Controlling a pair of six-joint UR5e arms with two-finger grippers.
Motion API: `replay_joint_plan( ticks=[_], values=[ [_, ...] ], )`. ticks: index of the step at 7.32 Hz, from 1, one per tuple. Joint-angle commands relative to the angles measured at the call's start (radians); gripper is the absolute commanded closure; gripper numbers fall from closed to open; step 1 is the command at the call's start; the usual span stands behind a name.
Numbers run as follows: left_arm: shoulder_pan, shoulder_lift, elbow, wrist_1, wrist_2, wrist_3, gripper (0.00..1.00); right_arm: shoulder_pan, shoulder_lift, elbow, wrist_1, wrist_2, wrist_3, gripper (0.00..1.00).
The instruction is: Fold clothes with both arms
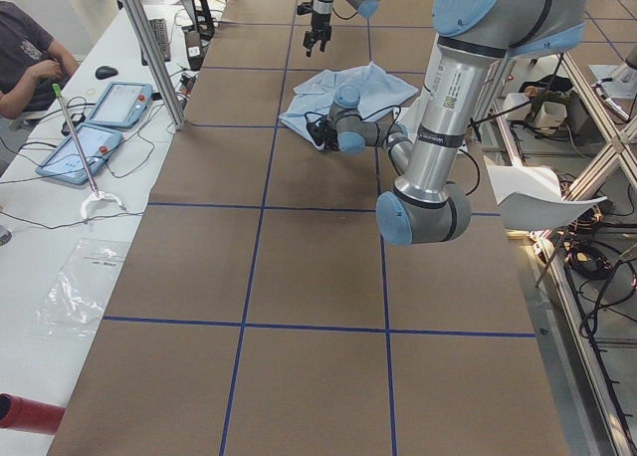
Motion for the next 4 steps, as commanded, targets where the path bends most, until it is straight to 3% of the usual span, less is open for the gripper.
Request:
replay_joint_plan(
  ticks=[1, 4],
  values=[
    [-0.161, -0.109, 0.118, -0.007, 0.008, 0.141, 1.0, 0.001, 0.002, 0.0, -0.001, -0.001, 0.002, 0.0],
    [-0.295, -0.388, 0.647, -0.272, 0.002, 0.22, 1.0, -0.002, 0.046, -0.02, -0.002, -0.042, 0.004, 0.0]
  ],
)
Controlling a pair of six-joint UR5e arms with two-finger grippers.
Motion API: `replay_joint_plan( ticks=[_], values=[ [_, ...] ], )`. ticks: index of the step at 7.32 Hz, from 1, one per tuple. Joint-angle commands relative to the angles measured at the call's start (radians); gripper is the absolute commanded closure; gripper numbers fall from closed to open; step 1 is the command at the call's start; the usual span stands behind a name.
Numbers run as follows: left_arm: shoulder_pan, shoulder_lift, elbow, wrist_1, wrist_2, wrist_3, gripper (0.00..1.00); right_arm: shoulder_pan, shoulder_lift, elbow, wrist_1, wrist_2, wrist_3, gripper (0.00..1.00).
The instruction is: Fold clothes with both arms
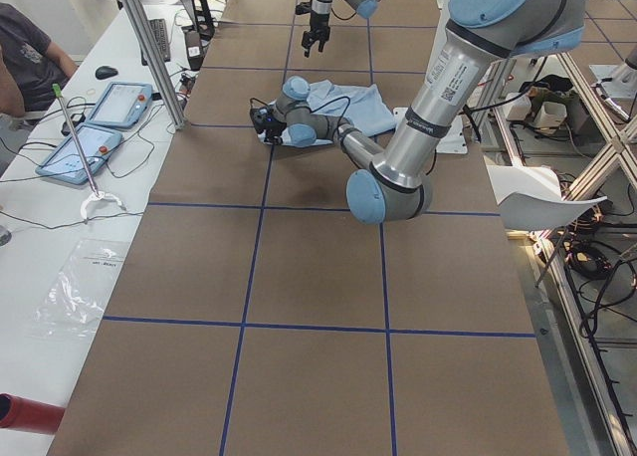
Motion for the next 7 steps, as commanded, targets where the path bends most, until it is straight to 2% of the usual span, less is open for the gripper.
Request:
replay_joint_plan(
  ticks=[1, 2, 3, 5, 6, 7],
  values=[
    [-0.058, -0.132, 0.23, -0.114, -0.002, 0.066, 1.0, -0.005, 0.021, -0.01, -0.001, -0.026, -0.002, 0.0],
    [-0.06, -0.144, 0.246, -0.114, -0.002, 0.066, 0.93, -0.012, 0.04, -0.021, -0.001, -0.026, -0.002, 0.0],
    [-0.06, -0.191, 0.325, -0.127, -0.002, 0.068, 0.93, -0.021, 0.092, -0.059, -0.001, -0.027, -0.002, 0.0],
    [-0.098, -0.195, 0.344, -0.148, -0.009, 0.147, 0.57, -0.054, 0.144, -0.088, 0.009, -0.029, -0.005, 0.0],
    [-0.136, -0.193, 0.341, -0.148, -0.063, 0.157, 0.53, -0.108, 0.17, -0.085, 0.007, -0.108, -0.008, 0.0],
    [-0.169, -0.163, 0.285, -0.144, -0.098, 0.184, 0.53, -0.186, 0.214, -0.09, -0.004, -0.219, -0.008, 0.0]
  ],
)
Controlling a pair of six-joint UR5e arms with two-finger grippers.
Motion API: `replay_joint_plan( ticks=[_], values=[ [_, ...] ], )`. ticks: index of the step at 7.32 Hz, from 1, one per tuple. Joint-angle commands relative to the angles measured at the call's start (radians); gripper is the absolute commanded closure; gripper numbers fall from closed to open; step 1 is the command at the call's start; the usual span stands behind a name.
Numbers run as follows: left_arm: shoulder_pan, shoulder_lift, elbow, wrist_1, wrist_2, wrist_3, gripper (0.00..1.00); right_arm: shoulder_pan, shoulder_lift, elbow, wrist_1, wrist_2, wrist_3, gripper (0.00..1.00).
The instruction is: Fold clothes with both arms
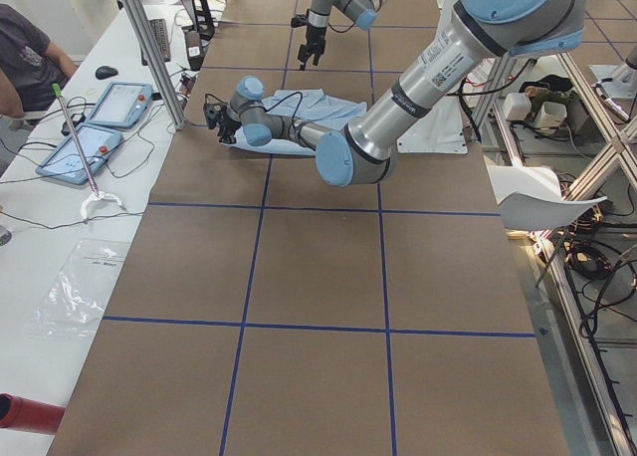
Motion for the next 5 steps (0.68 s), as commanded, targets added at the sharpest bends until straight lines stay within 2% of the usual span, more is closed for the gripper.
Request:
replay_joint_plan(
  ticks=[1, 2, 3, 5],
  values=[
    [-0.054, 0.141, -0.189, 0.004, -0.103, 0.036, 0.53, -0.129, 0.056, -0.006, -0.002, -0.171, -0.009, 0.0],
    [-0.073, 0.24, -0.311, 0.008, -0.187, 0.036, 0.53, -0.167, 0.084, -0.012, -0.026, -0.176, -0.077, 0.0],
    [-0.098, 0.341, -0.441, 0.008, -0.236, 0.045, 0.53, -0.204, 0.092, -0.014, -0.096, -0.178, -0.238, 0.0],
    [-0.113, 0.446, -0.538, 0.008, -0.266, 0.05, 0.53, -0.243, 0.107, -0.015, -0.199, -0.187, -0.59, 0.0]
  ],
)
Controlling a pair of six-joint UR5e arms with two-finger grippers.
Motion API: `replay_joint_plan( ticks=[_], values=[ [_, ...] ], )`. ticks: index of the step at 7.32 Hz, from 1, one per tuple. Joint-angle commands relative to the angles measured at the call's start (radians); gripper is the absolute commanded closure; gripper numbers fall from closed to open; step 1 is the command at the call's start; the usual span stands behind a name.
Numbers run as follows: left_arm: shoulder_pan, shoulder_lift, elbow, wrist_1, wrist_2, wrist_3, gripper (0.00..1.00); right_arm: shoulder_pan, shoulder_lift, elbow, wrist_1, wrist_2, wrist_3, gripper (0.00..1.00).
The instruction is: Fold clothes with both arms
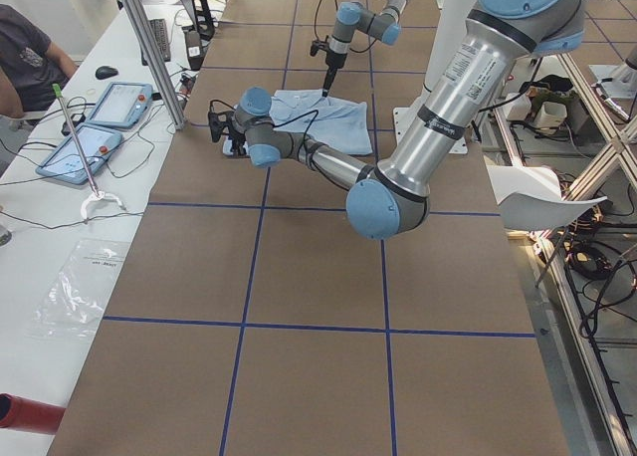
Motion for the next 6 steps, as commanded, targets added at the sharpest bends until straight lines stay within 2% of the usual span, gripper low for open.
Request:
replay_joint_plan(
  ticks=[1, 2, 3, 4, 6],
  values=[
    [-0.009, 0.098, -0.079, 0.0, -0.024, 0.003, 0.53, -0.057, 0.073, -0.028, -0.169, -0.049, -0.347, 0.0],
    [-0.009, 0.109, -0.079, -0.003, -0.024, 0.003, 0.53, -0.064, 0.138, -0.06, -0.254, -0.063, -0.432, 0.0],
    [-0.008, 0.12, -0.079, -0.009, -0.026, 0.003, 0.53, -0.081, 0.178, -0.113, -0.257, -0.101, -0.464, 0.0],
    [-0.006, 0.124, -0.076, -0.012, -0.027, 0.003, 0.53, -0.089, 0.174, -0.13, -0.261, -0.138, -0.561, 0.0],
    [-0.006, 0.127, -0.074, -0.014, -0.026, 0.003, 0.52, -0.092, 0.18, -0.138, -0.314, -0.154, -0.68, 0.0]
  ],
)
